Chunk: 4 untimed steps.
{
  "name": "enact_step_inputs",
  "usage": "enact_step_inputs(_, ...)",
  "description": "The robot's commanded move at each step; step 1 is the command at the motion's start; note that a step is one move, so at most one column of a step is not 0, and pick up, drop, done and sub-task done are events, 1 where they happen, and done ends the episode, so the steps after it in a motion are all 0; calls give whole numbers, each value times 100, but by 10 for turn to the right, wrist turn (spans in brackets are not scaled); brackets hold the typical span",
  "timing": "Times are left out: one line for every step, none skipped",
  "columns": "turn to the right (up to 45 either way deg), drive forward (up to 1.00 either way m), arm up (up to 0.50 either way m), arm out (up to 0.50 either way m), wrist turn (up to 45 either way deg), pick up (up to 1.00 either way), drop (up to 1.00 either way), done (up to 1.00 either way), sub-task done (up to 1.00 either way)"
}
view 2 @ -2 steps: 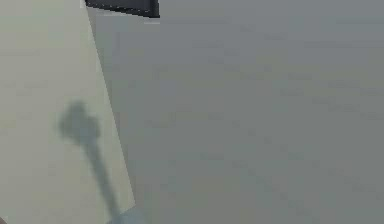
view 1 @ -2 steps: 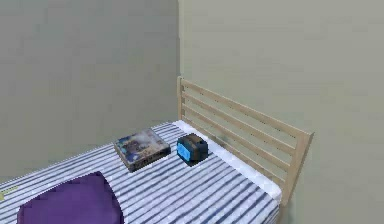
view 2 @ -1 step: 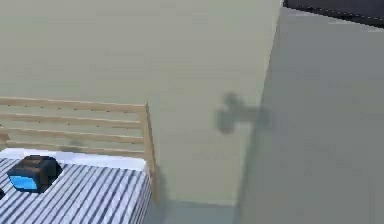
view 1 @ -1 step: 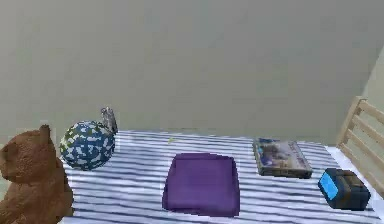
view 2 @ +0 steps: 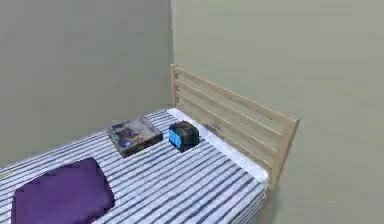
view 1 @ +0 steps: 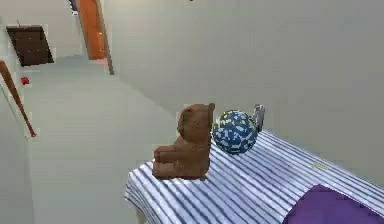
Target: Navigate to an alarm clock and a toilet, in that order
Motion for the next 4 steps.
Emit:
enact_step_inputs(-360, 0, 0, 0, 0, 0, 0, 0, 0)
enact_step_inputs(-30, 0, 0, 0, 0, 0, 0, 0, 0)
enact_step_inputs(0, 100, 0, 0, 0, 0, 0, 0, 0)
enact_step_inputs(0, 5, 0, 0, 0, 0, 0, 0, 0)
